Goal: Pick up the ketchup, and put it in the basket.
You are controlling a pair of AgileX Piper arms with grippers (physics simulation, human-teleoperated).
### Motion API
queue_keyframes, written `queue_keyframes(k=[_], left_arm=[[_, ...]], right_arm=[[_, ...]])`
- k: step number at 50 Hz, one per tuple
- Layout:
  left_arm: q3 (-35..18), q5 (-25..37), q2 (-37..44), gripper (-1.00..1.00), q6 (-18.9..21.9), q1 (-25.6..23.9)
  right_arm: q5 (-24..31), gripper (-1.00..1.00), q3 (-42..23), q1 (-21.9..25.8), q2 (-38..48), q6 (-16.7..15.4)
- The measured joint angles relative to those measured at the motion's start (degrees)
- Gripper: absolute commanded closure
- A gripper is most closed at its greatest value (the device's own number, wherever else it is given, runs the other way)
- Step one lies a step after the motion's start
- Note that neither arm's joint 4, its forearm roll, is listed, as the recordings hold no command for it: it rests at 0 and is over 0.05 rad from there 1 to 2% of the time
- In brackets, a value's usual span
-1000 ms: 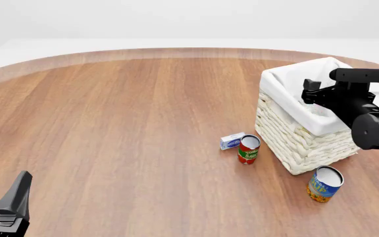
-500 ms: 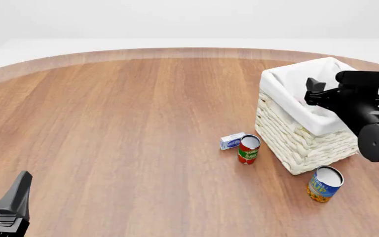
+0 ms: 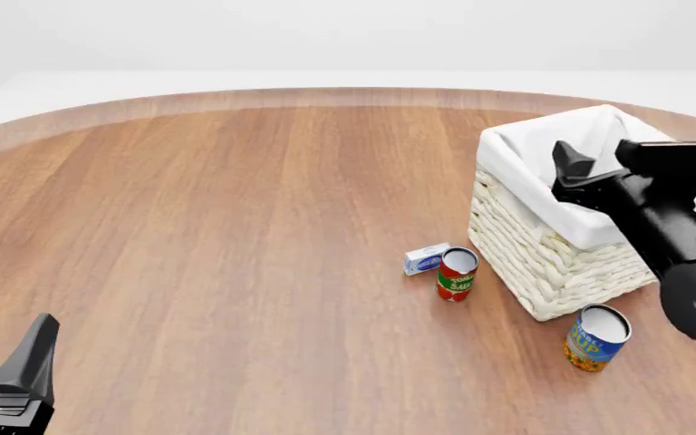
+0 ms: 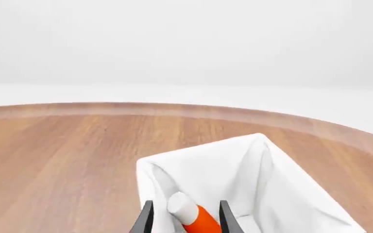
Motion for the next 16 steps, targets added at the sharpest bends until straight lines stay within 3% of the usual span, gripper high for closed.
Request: queue_keyframes(k=[16], left_arm=[[0.0,0.0,0.0,-1.0,0.0,0.0]], right_arm=[[-5.4,-1.0,4.4,6.3,-3.9,-0.4]])
